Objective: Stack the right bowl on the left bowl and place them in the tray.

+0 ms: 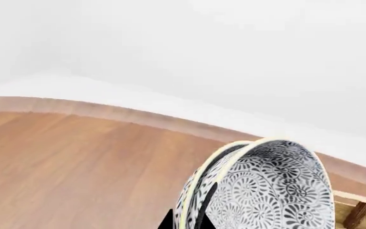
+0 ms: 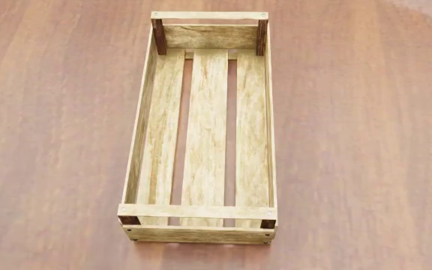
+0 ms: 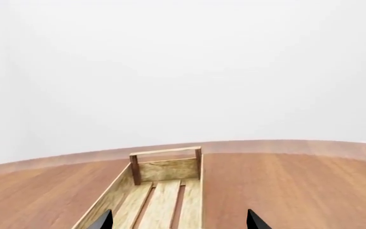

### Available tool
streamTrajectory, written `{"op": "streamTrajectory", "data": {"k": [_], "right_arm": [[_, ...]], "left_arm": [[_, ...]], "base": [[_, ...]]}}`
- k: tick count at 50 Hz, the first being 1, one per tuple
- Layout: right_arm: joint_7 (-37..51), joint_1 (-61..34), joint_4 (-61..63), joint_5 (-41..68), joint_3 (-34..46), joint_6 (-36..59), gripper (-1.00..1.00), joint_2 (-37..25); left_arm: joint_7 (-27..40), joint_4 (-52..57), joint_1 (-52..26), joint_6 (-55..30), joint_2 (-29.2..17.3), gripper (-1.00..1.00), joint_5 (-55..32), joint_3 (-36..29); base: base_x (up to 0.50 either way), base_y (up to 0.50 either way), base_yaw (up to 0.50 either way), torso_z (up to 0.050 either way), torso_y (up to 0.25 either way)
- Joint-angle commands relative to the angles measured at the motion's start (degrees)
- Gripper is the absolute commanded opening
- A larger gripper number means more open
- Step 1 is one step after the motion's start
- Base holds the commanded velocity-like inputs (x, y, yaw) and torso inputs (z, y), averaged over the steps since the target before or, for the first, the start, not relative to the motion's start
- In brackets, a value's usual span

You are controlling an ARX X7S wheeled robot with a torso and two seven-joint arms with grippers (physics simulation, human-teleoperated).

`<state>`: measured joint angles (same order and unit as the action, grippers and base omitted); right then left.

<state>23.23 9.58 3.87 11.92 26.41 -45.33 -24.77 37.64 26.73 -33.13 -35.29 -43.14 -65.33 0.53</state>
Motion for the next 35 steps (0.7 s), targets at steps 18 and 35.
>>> {"op": "streamTrajectory", "data": {"k": [18,35], "right_arm": [[-1.14,0.05,-0.84,0.3,-1.98,-1.18,1.0,0.81],[-1.49,0.19,-2.17,1.69,-2.29,-2.37,1.0,0.71]], "left_arm": [[-6.24,-0.2,-38.74,-9.73,20.35,-1.0,2.87,-23.36],[-11.36,-11.58,-38.78,-4.58,31.2,-1.0,11.25,-32.65]], "base": [[0.0,0.0,0.0,0.001,0.001],[0.0,0.0,0.0,0.0,0.001]]}}
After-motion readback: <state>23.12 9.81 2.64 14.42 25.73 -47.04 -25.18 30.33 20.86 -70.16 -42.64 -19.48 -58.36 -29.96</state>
